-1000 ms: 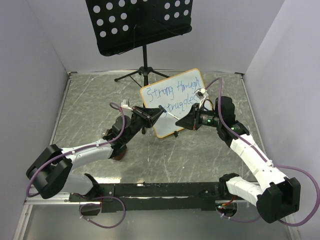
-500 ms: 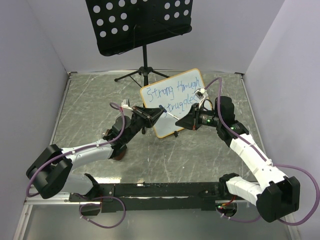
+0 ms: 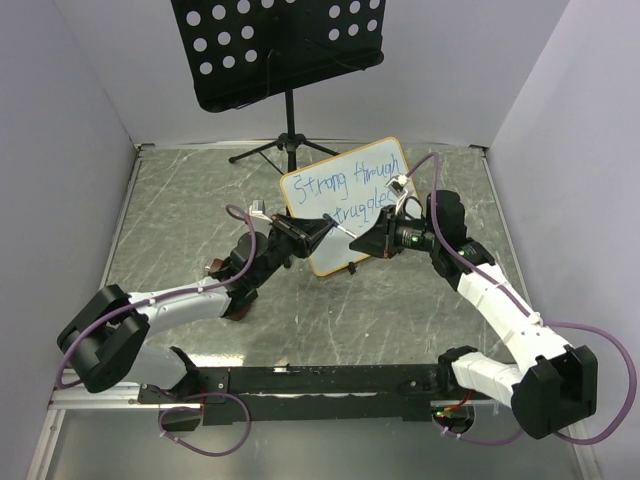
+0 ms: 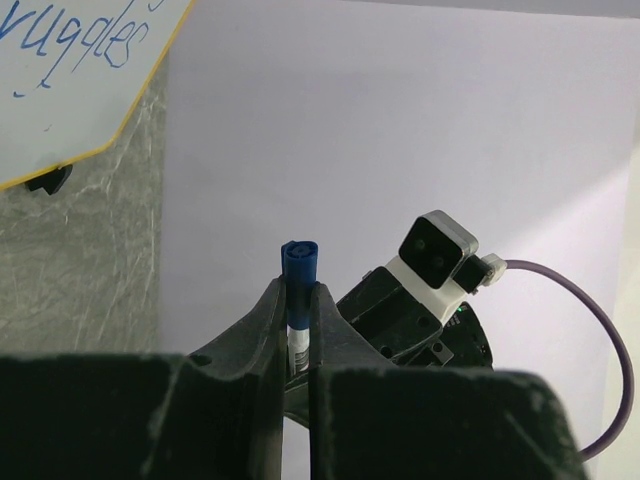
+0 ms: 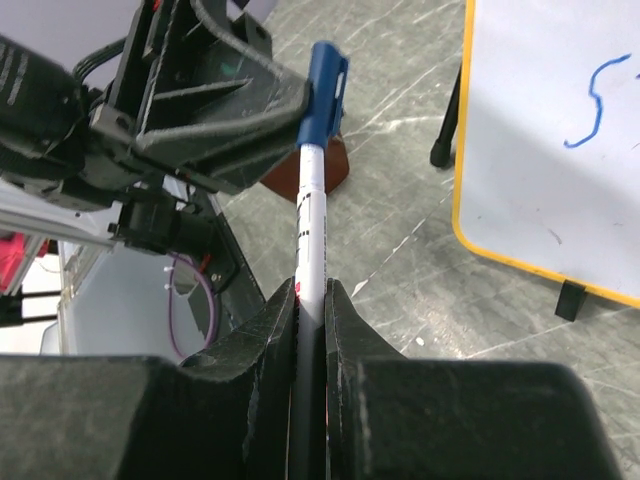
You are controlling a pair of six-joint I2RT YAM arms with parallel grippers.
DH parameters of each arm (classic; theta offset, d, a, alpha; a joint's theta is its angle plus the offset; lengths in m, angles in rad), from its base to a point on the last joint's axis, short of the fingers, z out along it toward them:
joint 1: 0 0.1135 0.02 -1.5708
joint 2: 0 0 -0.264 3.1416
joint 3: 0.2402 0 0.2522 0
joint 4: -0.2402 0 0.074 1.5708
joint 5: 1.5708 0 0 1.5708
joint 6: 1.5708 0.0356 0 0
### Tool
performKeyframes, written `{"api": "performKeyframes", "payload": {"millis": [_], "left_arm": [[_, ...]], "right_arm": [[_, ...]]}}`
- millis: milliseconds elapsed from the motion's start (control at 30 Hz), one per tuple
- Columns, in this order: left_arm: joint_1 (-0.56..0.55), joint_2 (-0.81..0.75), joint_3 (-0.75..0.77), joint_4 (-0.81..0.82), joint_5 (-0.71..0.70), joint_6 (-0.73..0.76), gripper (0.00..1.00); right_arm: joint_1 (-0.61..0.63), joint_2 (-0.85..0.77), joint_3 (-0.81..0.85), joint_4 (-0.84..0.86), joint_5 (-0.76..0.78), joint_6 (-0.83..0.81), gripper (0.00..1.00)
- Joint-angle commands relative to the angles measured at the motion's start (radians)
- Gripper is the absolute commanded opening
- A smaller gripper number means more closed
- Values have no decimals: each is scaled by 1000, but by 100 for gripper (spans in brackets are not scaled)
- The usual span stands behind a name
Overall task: Write a sentence on the whiteboard
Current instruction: Insert the whiteboard marker without the cap into the pen cap.
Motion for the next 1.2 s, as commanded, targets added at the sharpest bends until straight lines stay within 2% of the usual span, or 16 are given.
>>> {"api": "performKeyframes", "payload": {"millis": [0, 200, 500, 867, 933, 967, 1033, 1067, 1133, 1167], "left_arm": [[-36, 6, 73, -12, -4, -1, 2], [-105, 59, 145, -80, -24, -52, 1], [-197, 144, 380, -284, -6, -37, 1], [-238, 107, 388, -400, -15, -60, 1], [-238, 81, 363, -400, -18, -56, 9], [-238, 72, 356, -400, -16, -50, 22], [-238, 37, 351, -431, -16, -24, 36], [-238, 23, 349, -440, -12, -7, 48], [-237, -34, 343, -492, -19, 53, 60], [-237, -55, 339, -512, -27, 78, 69]], "right_arm": [[16, 14, 58, 15, 64, 11, 0], [54, 55, 88, 6, 113, 12, 0], [94, 109, 124, -20, 88, 15, 0], [17, 31, 47, 29, 55, 21, 0], [8, 17, 33, 43, 45, 20, 0], [3, 8, 28, 47, 30, 20, 0], [-3, -3, 13, 60, 19, 21, 0], [-12, -12, 7, 66, 9, 21, 0], [-17, -22, 2, 57, -11, 0, 0], [-17, -28, 1, 54, -28, -32, 0]]}}
